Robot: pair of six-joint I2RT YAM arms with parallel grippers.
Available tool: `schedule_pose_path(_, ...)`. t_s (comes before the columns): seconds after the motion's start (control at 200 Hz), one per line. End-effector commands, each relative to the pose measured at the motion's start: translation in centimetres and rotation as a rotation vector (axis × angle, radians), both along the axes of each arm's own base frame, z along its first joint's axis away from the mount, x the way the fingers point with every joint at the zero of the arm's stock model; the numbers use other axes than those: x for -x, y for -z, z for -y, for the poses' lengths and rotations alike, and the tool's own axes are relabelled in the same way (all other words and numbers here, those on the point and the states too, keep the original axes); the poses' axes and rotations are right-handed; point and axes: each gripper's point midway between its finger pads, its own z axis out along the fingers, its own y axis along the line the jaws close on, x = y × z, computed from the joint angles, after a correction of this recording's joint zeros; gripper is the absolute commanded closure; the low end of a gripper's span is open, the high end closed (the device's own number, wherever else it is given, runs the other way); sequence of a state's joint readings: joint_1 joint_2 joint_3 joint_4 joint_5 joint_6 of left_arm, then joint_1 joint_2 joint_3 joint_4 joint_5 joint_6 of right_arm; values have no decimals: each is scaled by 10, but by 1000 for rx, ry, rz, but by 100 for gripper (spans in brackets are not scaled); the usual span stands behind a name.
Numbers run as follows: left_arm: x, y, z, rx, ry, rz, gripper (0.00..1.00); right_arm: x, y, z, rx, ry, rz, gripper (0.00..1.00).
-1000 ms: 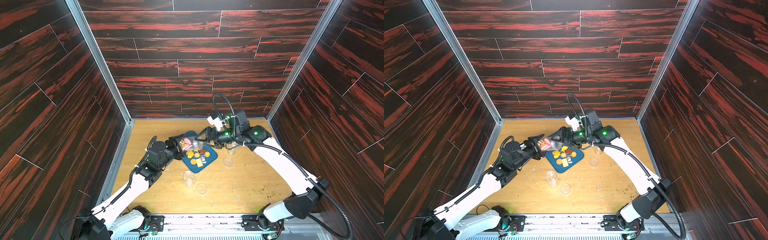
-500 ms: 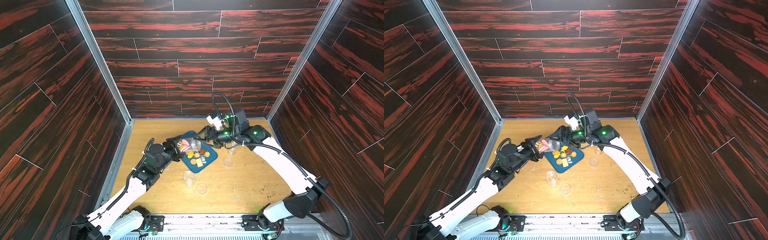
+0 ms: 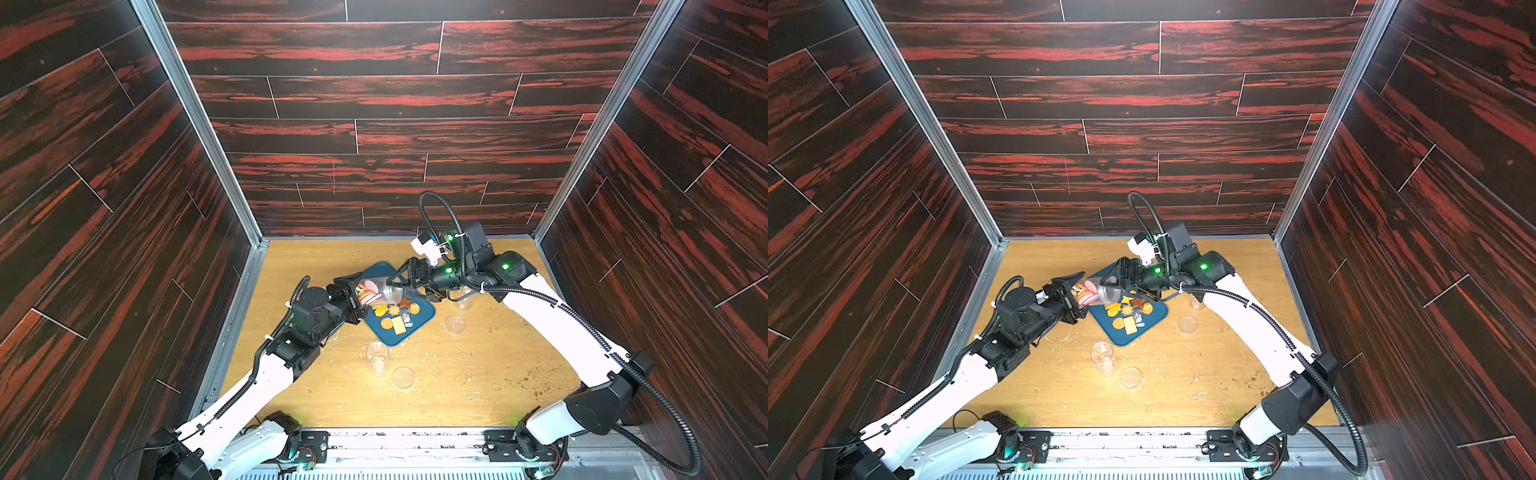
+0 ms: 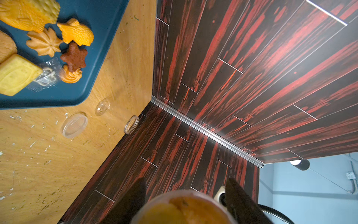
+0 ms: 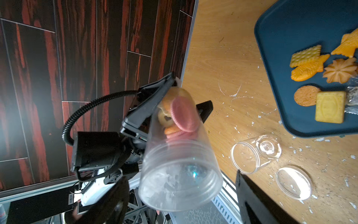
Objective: Pour the cookies out of the jar
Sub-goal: Pick up the jar from the center of the board, then unscrew the lid from the jar.
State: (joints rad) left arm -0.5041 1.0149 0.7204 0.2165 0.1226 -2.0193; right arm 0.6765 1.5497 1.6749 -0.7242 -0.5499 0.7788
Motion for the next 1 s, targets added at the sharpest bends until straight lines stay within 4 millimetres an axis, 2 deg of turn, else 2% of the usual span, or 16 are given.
schedule_pose_path(0.0,0,-28,1,31,3,68,41,-2,-2,-10,-20,-19,-7,14)
schedule_pose_path(0.296,0,-28,-2,30,-7,69,41,-1,2,-15,-30,-29,-25,15)
schedule_pose_path(0.636,3,-27,-3,22,-7,65,41,5,12,-17,-29,-41,-52,24)
schedule_pose_path(0.852,3,-27,-4,21,-9,65,41,8,17,-16,-13,-42,-59,24)
schedule_pose_path(0.997,4,-27,-4,19,-8,65,41,7,16,-16,-16,-40,-55,30)
